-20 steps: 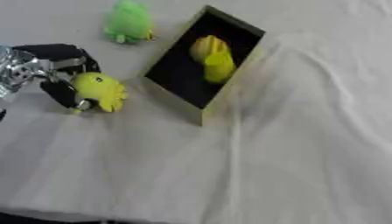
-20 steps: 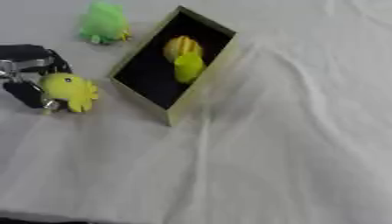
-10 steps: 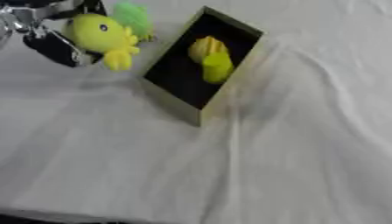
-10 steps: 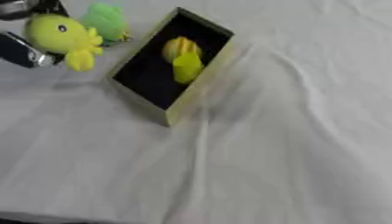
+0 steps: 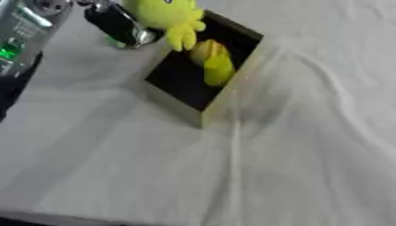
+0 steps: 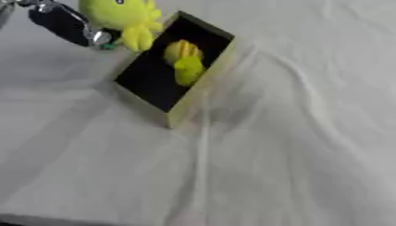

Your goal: Pick up objects on the table and place them in the box.

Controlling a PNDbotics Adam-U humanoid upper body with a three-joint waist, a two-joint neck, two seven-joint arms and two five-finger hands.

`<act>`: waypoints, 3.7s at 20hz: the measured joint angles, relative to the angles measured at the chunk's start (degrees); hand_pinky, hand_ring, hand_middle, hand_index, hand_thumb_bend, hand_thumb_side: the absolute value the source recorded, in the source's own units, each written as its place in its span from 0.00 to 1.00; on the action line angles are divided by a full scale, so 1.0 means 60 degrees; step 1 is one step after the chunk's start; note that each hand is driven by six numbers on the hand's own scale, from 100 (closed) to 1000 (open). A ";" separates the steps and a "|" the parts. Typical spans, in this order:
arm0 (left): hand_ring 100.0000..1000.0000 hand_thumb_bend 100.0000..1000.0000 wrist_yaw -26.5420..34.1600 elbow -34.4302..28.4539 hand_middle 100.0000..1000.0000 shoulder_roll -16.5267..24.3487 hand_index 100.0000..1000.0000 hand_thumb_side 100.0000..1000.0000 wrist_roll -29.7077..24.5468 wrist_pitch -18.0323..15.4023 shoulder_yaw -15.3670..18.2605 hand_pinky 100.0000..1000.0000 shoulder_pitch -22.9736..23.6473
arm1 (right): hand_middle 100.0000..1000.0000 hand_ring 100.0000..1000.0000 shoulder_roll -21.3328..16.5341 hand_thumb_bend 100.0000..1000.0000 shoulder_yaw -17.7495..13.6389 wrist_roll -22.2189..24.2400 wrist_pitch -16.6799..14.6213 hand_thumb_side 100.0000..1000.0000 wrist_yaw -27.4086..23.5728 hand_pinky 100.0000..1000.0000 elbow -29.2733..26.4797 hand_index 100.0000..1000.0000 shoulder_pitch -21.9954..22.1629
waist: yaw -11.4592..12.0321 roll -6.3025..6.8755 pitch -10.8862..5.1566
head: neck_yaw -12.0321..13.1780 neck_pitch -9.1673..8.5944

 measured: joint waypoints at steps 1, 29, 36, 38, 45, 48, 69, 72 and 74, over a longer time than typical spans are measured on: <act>0.55 0.24 -0.0095 0.0233 0.49 -0.0171 0.67 0.17 0.0123 -0.0007 -0.0003 0.62 -0.0041 | 0.55 0.93 0.0000 0.00 0.0024 0.0026 0.0008 0.35 -0.0009 0.90 0.0000 0.77 -0.0025 | -0.0005 0.0000 0.0000 | 0.0004 0.0000; 0.82 0.61 -0.1183 0.2000 0.80 -0.1440 0.91 0.57 0.0509 -0.0207 0.0540 0.87 0.0234 | 0.55 0.93 0.0011 0.00 0.0077 0.0276 0.0108 0.36 -0.0172 0.90 0.0000 0.77 -0.0047 | -0.0097 0.0024 0.0000 | -0.0092 -0.0061; 0.81 0.49 -0.0551 0.1064 0.78 -0.0972 0.90 0.51 0.0449 -0.0025 0.1245 0.85 0.0090 | 0.55 0.93 0.0011 0.00 0.0069 0.0240 0.0148 0.36 -0.0162 0.90 0.0000 0.77 -0.0043 | -0.0044 0.0004 0.0000 | -0.0184 -0.0057; 0.79 0.44 -0.0503 0.0904 0.77 -0.0792 0.89 0.50 0.0469 0.0056 0.1408 0.84 0.0036 | 0.55 0.93 0.0011 0.00 0.0053 0.0236 0.0148 0.36 -0.0157 0.90 0.0000 0.77 -0.0042 | -0.0037 0.0003 0.0000 | -0.0186 -0.0057; 0.80 0.45 -0.0842 0.1215 0.77 -0.0296 0.89 0.42 0.0801 0.0461 0.1892 0.84 -0.0096 | 0.55 0.93 0.0011 0.00 0.0025 0.0183 0.0124 0.36 -0.0122 0.90 0.0000 0.77 -0.0035 | -0.0012 -0.0002 0.0000 | -0.0192 -0.0058; 0.81 0.49 -0.1118 0.2021 0.79 -0.0237 0.89 0.39 0.0976 0.0368 0.2096 0.85 -0.0158 | 0.55 0.93 0.0011 0.00 0.0023 0.0147 0.0096 0.36 -0.0108 0.90 0.0000 0.77 -0.0034 | -0.0034 -0.0014 0.0000 | -0.0186 -0.0064; 0.88 0.55 -0.2877 0.6155 0.85 -0.0281 0.91 0.22 0.1142 -0.1708 0.3159 0.90 -0.0977 | 0.54 0.94 0.0011 0.00 -0.0030 0.0051 -0.0049 0.39 0.0281 0.91 0.0000 0.76 -0.0017 | -0.0501 -0.0120 0.0570 | 0.0153 -0.0693; 0.87 0.49 -0.3136 0.6452 0.85 -0.0295 0.91 0.20 0.1182 -0.1559 0.3298 0.89 -0.1021 | 0.54 0.94 0.0011 0.00 -0.0029 0.0052 -0.0055 0.39 0.0336 0.91 0.0000 0.76 -0.0042 | -0.0530 -0.0124 0.0604 | 0.0241 -0.0777; 0.87 0.47 -0.3255 0.6609 0.85 -0.0360 0.91 0.20 0.1213 -0.1470 0.3380 0.89 -0.1053 | 0.54 0.94 0.0011 0.00 -0.0026 0.0054 -0.0060 0.39 0.0341 0.91 0.0000 0.76 -0.0051 | -0.0559 -0.0125 0.0635 | 0.0286 -0.0837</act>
